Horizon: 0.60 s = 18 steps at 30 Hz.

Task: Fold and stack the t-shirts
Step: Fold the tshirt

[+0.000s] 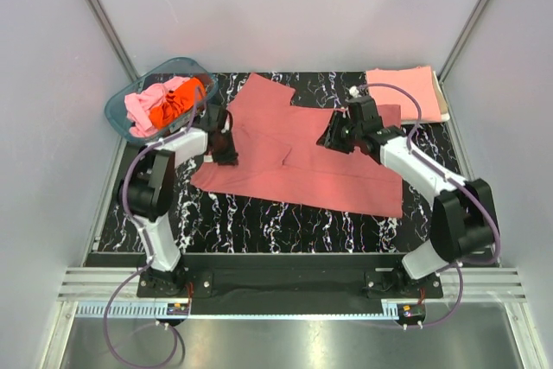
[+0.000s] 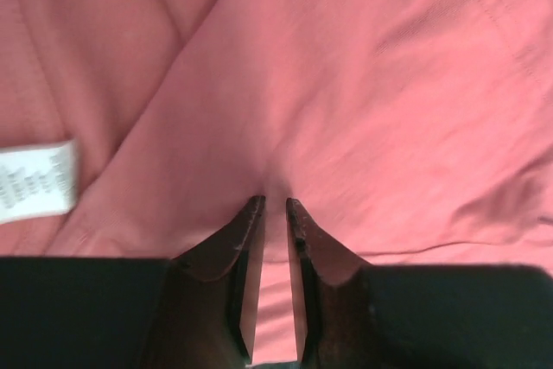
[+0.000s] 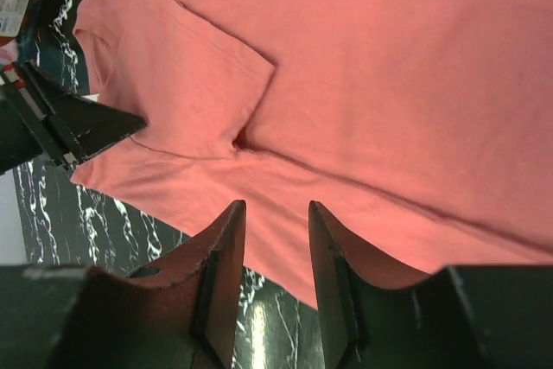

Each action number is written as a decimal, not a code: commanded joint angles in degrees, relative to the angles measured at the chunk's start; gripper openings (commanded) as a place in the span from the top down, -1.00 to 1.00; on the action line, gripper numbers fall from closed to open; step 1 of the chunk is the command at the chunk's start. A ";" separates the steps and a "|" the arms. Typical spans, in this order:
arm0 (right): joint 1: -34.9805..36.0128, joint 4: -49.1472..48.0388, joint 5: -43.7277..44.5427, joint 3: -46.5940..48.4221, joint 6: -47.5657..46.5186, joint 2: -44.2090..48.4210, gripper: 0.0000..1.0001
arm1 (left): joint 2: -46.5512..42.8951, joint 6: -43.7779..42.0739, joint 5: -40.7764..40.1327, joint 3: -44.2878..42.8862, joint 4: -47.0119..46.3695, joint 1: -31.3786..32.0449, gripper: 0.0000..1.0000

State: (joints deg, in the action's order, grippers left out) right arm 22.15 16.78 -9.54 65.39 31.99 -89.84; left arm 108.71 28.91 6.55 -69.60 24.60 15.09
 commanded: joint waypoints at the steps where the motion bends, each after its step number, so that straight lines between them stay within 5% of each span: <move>1: 0.44 4.05 3.90 -3.41 1.05 5.55 0.15 | -4.90 -0.69 -9.00 7.45 0.98 0.99 0.56; 18: -3.34 21.36 17.36 -12.12 10.02 17.07 0.23 | -24.32 4.58 -10.93 28.02 4.67 2.14 0.55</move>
State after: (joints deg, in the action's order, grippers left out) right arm 19.40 34.52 4.19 53.67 40.12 -73.76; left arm 86.65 33.15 -0.05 -44.69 23.42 17.30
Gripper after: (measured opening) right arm 0.390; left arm 0.223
